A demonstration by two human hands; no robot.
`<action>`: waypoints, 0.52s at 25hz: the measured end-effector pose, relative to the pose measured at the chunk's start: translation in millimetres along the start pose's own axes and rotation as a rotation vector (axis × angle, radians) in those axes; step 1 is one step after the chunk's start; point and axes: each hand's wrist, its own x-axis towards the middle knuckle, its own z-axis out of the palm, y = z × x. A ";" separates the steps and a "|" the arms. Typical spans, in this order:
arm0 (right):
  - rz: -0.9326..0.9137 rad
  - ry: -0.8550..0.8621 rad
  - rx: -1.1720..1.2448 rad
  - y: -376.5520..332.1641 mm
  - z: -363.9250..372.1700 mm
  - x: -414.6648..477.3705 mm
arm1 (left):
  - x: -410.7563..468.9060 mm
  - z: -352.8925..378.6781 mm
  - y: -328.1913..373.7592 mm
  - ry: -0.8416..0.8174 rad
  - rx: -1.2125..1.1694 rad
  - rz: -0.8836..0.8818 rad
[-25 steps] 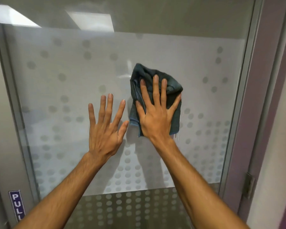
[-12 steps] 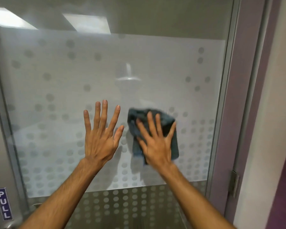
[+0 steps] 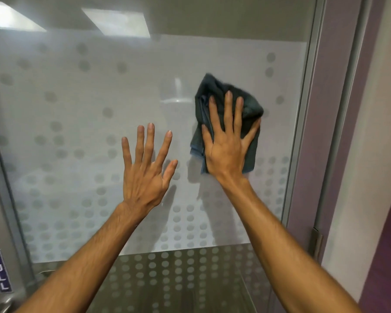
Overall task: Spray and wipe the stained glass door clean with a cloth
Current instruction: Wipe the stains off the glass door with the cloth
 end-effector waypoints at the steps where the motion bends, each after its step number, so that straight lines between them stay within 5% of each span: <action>1: 0.021 -0.019 0.023 4.7 5.2 -28.1 | 0.3 0.9 2.1 -0.003 0.001 0.002; 7: -0.070 -0.248 -0.012 49.0 29.9 -215.1 | -1.0 6.0 21.1 0.002 -0.004 0.039; 13: -0.183 -0.201 -0.086 68.4 25.9 -183.0 | 1.2 9.5 39.1 0.024 -0.013 0.035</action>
